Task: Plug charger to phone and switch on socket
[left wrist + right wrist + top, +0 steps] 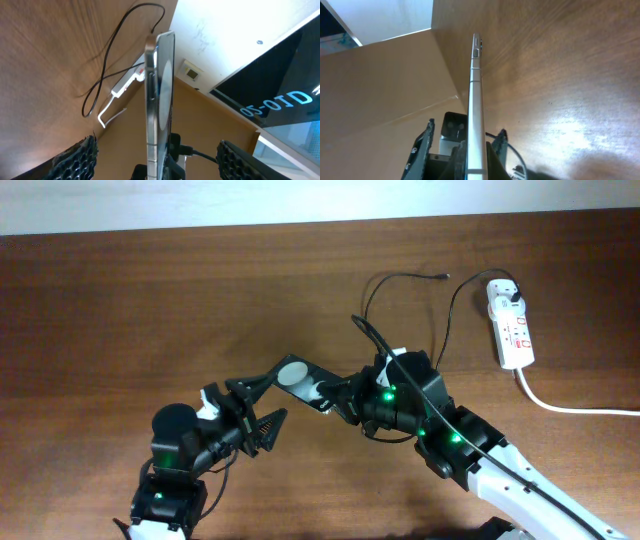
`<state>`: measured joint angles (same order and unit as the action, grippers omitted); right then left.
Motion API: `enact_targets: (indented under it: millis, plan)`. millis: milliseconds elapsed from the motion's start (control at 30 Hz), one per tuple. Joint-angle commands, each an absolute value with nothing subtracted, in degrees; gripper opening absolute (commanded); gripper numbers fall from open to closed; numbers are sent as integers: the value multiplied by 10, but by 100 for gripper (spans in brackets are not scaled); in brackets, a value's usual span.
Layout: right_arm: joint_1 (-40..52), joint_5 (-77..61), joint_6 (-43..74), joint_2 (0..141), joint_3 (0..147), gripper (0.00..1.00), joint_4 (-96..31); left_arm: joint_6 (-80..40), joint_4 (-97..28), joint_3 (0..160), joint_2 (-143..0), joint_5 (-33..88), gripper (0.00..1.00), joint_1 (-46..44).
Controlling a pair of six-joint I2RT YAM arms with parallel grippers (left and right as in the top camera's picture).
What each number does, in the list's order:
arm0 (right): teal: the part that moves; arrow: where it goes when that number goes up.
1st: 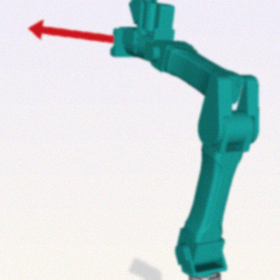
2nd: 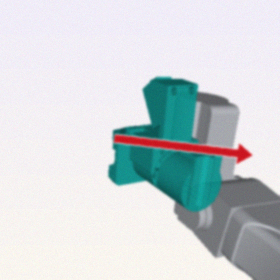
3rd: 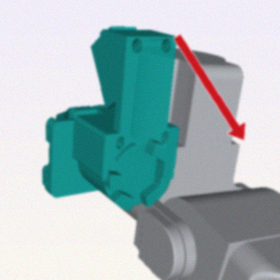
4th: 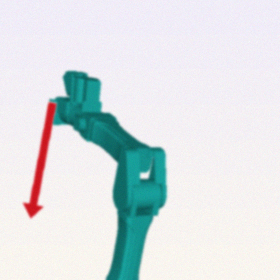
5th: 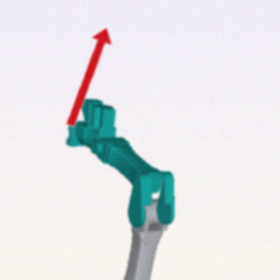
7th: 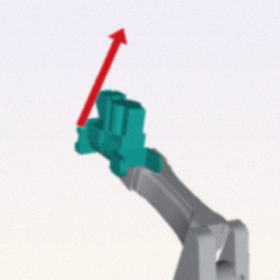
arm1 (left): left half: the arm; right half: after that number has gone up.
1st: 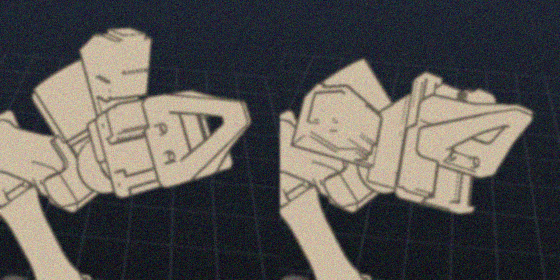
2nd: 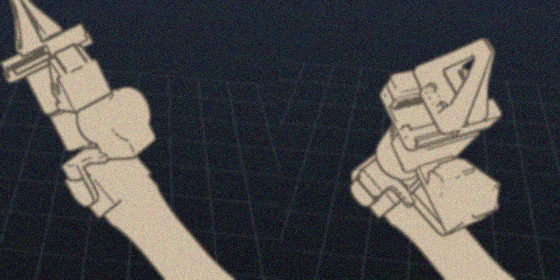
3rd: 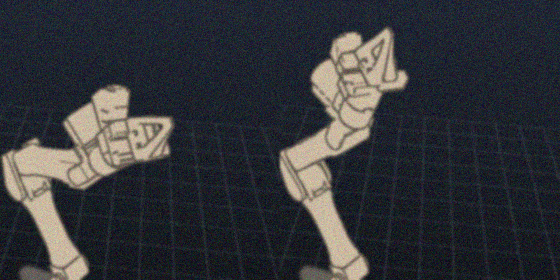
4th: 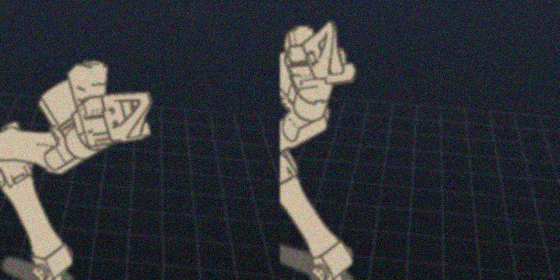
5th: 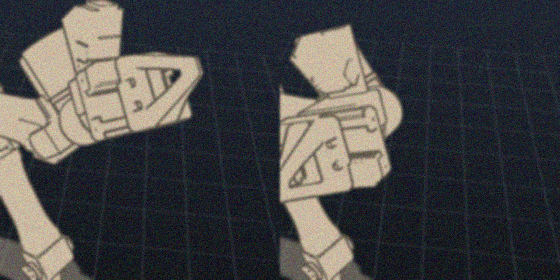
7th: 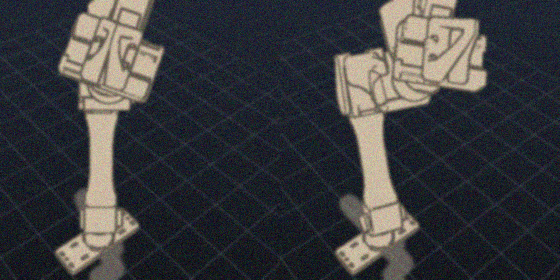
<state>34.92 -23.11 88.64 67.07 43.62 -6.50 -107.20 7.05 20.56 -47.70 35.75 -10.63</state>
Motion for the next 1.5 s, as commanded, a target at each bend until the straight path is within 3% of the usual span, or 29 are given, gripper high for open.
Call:
enact_targets:
  millis: [0,167,233,400,600,800,967,1167,1333,1467]
  plan:
    - [349,-272,927,666,445,4,-57,-1103,78,205,-479,341,78,-133]
    - [349,-308,940,671,445,4,-56,-1102,145,205,-481,306,73,-150]
    - [349,-322,940,671,445,4,-56,-1102,145,205,-481,306,59,-150]
    - [384,-317,939,671,445,4,-45,-1102,145,205,-481,306,56,-150]
    - [398,-286,933,671,445,4,-41,-1101,138,205,-481,306,41,-150]
    - [398,-280,933,671,445,4,-41,-1102,138,205,-481,306,19,-150]
    - [398,-278,933,671,445,5,-42,-1102,138,205,-481,306,13,-150]
    - [398,-278,933,671,445,18,-43,-1101,122,205,-481,306,1,-150]
    - [397,-278,933,671,445,28,-44,-1101,106,205,-494,285,0,-150]
    - [397,-259,933,671,445,30,-97,-1101,150,205,-589,296,0,-149]
